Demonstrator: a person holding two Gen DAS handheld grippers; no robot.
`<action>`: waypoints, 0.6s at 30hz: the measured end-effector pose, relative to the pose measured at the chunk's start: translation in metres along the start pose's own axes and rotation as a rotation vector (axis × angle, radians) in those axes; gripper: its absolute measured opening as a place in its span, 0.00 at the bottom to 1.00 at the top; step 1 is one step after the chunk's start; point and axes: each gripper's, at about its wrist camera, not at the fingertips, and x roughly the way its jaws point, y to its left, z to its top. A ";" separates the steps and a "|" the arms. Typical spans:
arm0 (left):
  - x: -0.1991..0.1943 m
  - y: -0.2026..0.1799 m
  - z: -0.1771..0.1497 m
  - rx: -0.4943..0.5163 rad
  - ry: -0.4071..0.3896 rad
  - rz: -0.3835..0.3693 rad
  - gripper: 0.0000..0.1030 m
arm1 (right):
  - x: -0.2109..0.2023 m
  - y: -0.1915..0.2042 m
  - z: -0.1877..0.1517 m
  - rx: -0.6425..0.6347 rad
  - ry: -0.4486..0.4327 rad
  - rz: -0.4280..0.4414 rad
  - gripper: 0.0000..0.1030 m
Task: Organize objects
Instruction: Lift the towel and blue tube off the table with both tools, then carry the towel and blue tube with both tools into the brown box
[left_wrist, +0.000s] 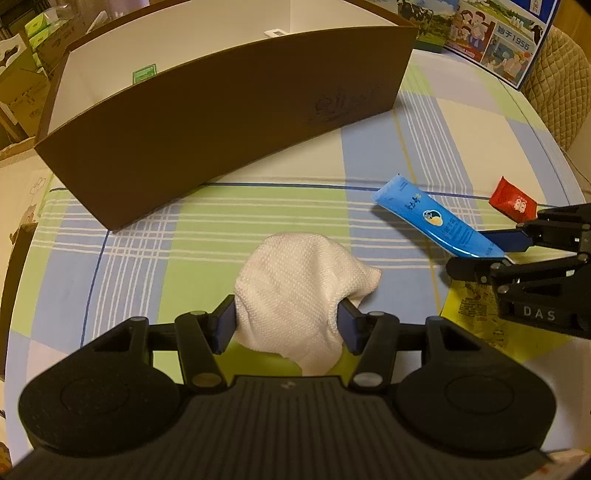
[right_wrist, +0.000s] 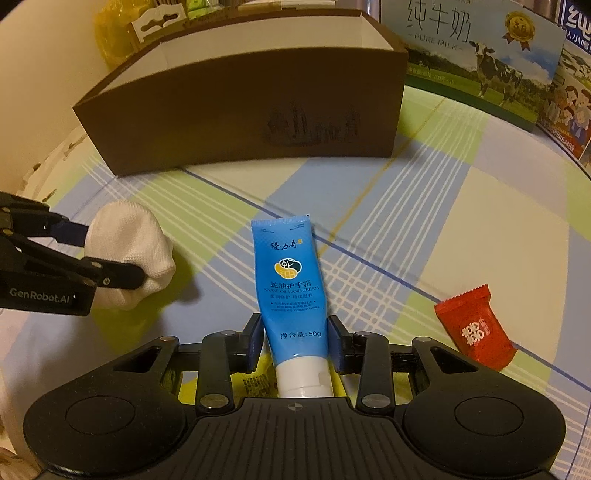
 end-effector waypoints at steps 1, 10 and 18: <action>-0.001 0.000 0.000 -0.002 -0.003 0.000 0.50 | -0.001 0.000 0.001 0.001 -0.002 0.002 0.32; -0.020 0.006 0.003 -0.026 -0.041 0.000 0.50 | -0.014 0.004 0.007 -0.005 -0.028 0.020 0.32; -0.041 0.009 0.013 -0.039 -0.092 -0.001 0.50 | -0.028 0.009 0.020 -0.014 -0.061 0.049 0.32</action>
